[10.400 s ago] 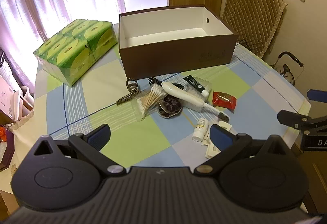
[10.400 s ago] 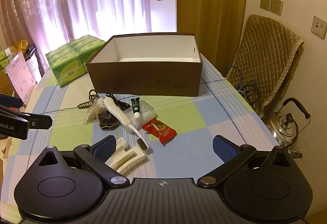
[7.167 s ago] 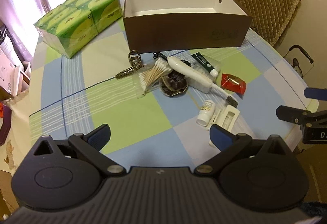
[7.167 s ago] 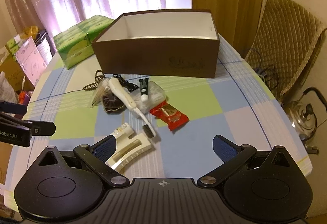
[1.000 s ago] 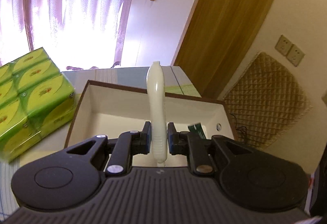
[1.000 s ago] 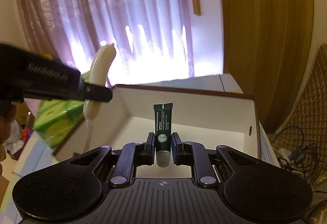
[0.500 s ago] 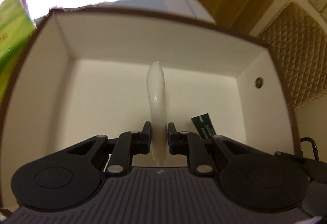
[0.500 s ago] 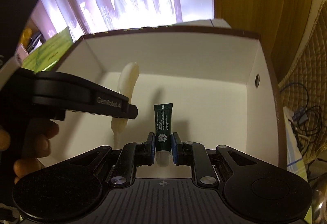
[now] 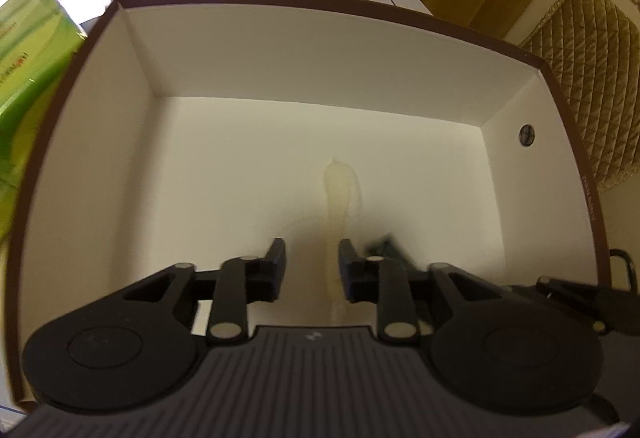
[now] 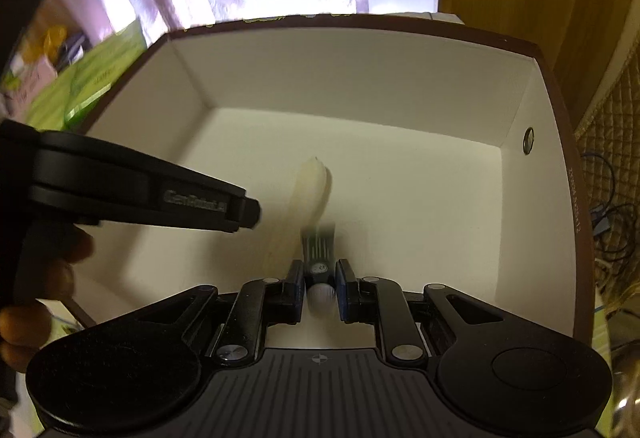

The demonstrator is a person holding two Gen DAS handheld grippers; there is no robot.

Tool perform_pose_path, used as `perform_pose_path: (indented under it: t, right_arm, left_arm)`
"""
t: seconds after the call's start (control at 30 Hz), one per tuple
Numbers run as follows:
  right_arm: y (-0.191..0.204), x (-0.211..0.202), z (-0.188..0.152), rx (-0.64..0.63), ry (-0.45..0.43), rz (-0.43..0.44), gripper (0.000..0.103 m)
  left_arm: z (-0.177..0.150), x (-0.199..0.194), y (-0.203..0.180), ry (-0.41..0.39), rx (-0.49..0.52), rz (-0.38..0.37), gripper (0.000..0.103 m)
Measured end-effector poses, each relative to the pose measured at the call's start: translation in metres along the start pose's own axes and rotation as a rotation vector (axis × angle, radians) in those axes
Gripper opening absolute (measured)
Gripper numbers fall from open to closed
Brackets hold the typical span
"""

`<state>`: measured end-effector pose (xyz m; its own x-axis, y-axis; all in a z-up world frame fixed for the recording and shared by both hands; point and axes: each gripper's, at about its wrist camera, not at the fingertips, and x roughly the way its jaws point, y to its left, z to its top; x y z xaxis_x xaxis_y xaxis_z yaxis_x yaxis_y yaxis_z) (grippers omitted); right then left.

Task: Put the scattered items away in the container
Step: 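Open the right tool to drop the green tube into the box, then withdraw both tools from the box back toward the remaining items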

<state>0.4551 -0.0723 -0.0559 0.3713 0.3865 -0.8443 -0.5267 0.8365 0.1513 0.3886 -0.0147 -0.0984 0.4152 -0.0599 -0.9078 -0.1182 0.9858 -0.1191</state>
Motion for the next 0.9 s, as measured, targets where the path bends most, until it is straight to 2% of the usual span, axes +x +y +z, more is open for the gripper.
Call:
perform_pose_path:
  t: [0.17, 0.47, 0.5, 0.57, 0.63, 0.77, 0.9]
  right_arm:
    - [0.001, 0.001, 0.0, -0.032, 0.022, 0.025, 0.019]
    - [0.0, -0.018, -0.009, -0.045, -0.012, 0.053, 0.021]
    - [0.001, -0.022, -0.01, -0.044, -0.021, 0.055, 0.044]
    - [0.003, -0.032, -0.012, -0.046, -0.07, 0.045, 0.103]
    - [0.007, -0.04, -0.016, -0.083, -0.146, 0.04, 0.103]
    - [0.015, -0.042, -0.02, -0.127, -0.17, 0.044, 0.103]
    - [0.02, -0.045, -0.026, -0.145, -0.198, 0.038, 0.103]
  left_arm:
    - [-0.008, -0.015, 0.003, -0.025, 0.05, 0.049, 0.045]
    - [-0.024, -0.051, 0.008, -0.088, 0.048, 0.076, 0.06]
    - [-0.025, -0.055, 0.007, -0.095, 0.046, 0.079, 0.061]
    - [-0.029, -0.063, 0.006, -0.108, 0.039, 0.088, 0.065]
    - [-0.035, -0.073, 0.005, -0.126, 0.041, 0.097, 0.065]
    - [-0.049, -0.092, 0.003, -0.168, 0.036, 0.123, 0.076]
    - [-0.061, -0.108, 0.003, -0.192, 0.024, 0.14, 0.078]
